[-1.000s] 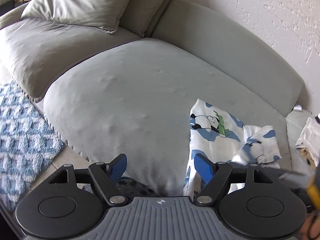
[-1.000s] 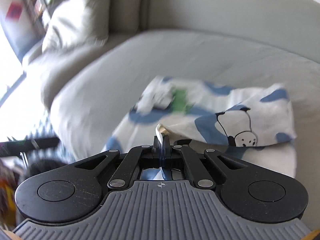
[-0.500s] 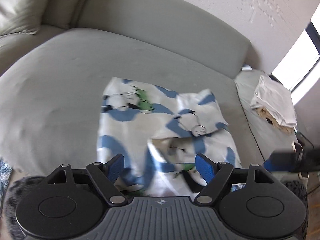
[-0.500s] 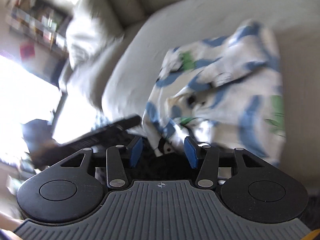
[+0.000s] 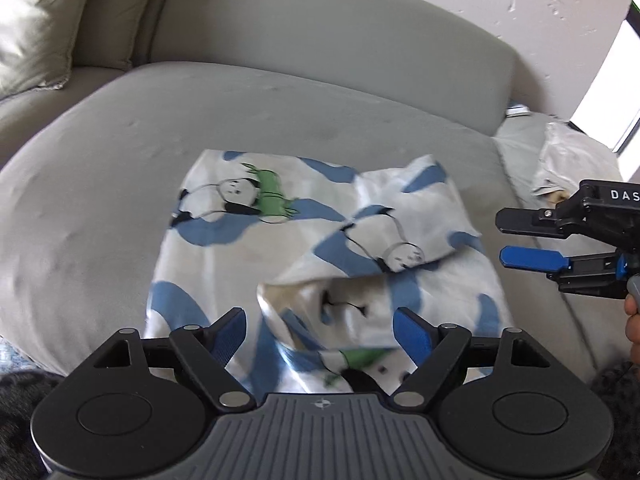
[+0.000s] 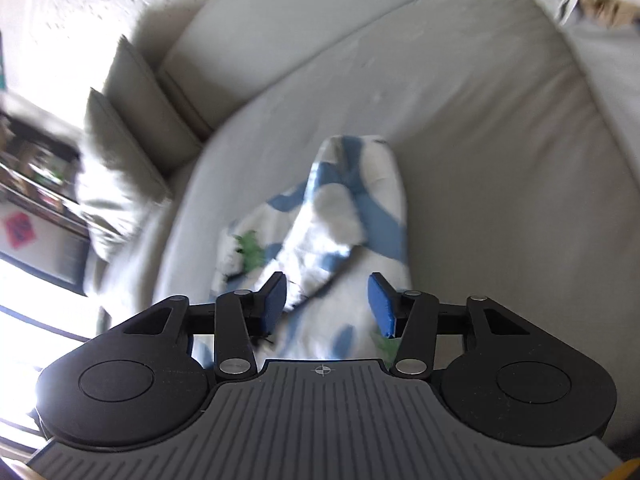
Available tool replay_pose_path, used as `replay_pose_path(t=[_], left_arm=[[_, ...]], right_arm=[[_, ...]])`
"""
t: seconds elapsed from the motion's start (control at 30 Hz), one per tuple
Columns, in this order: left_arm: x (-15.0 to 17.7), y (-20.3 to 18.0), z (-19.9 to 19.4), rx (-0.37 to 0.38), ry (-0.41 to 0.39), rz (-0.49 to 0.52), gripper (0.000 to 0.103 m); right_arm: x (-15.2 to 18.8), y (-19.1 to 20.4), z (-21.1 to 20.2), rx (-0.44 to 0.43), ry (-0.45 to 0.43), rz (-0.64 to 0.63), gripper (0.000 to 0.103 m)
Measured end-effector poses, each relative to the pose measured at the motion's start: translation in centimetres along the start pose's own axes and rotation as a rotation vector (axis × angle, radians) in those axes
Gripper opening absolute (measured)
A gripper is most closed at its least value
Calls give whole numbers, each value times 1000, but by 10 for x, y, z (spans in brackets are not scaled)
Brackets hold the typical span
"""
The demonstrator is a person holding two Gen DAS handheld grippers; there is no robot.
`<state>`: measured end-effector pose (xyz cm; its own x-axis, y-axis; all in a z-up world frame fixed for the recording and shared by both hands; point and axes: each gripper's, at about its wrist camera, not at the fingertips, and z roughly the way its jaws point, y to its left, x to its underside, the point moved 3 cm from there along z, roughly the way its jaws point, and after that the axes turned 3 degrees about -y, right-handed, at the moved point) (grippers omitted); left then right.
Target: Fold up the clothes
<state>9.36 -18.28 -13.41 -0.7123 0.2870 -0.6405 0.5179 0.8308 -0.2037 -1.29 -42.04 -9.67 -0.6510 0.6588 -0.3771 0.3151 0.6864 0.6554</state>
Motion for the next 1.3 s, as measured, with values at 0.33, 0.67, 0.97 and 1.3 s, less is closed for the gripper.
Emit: replay_pose_path(t=[0.33,0.67,0.97,1.3], left_arm=[[0,-8,22,1,75,22,77],[-2,-11,28,11,60,70,77],[-4,-3,27,29,69,12,77],[-2,-1,22,54,124,-53,77]], right_arm=[[-21,-17,59,-79,-11,30,46],[-34,3,77,-114,-2,-20,46],[-50,61,79,-280,-23,-101,62],[-29,25,29,-142,-16,-126,62]])
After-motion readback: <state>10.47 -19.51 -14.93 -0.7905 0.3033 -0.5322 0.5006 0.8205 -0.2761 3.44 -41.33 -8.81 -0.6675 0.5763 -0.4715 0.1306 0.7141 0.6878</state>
